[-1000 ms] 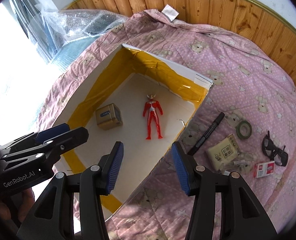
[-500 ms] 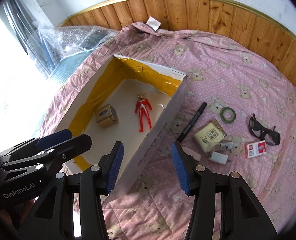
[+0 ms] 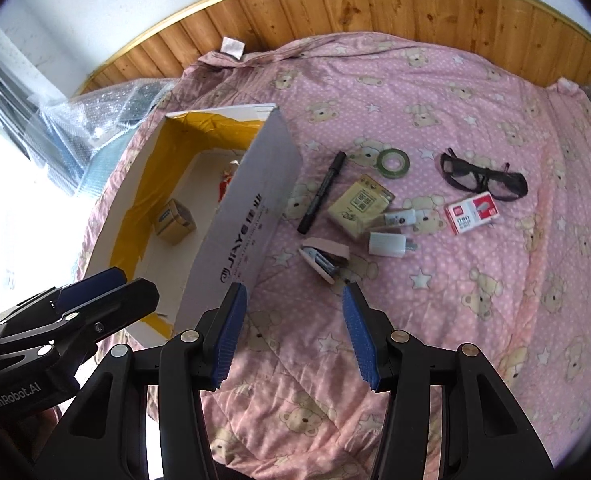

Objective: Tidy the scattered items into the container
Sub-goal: 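Withdraw both grippers from the box back toward the remaining items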

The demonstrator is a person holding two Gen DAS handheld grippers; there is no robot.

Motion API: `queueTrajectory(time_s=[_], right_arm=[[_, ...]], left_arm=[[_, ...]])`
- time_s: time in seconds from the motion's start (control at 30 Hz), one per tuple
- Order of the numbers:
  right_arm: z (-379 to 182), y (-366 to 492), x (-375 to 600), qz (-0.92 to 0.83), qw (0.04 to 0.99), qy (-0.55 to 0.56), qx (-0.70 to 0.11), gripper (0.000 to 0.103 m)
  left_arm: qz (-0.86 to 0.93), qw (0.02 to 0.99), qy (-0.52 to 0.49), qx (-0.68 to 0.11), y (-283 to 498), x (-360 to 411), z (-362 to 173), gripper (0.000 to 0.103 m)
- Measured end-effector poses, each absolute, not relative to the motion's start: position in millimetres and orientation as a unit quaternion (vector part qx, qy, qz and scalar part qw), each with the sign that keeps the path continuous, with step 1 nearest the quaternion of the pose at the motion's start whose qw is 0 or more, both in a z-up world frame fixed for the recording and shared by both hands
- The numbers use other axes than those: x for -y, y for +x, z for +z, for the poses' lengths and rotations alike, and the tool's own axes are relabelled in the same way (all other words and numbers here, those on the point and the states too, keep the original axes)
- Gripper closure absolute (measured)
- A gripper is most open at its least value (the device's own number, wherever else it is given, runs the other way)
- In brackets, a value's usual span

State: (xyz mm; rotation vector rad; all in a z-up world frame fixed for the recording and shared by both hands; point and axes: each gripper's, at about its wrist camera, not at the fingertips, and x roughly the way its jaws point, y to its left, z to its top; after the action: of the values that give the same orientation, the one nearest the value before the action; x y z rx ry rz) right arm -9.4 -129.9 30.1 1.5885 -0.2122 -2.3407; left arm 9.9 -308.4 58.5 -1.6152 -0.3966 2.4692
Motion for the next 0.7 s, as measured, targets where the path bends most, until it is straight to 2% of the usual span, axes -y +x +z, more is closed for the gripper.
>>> queueTrajectory(time_s=[0.7], right_arm=[[3.5,18.3,57.1,-0.806,0.052,0.575,0.128,0.05]], left_arm=[[0.792,0.169,-0.579,0.096,-5.9,231.9,24.8,0.046]])
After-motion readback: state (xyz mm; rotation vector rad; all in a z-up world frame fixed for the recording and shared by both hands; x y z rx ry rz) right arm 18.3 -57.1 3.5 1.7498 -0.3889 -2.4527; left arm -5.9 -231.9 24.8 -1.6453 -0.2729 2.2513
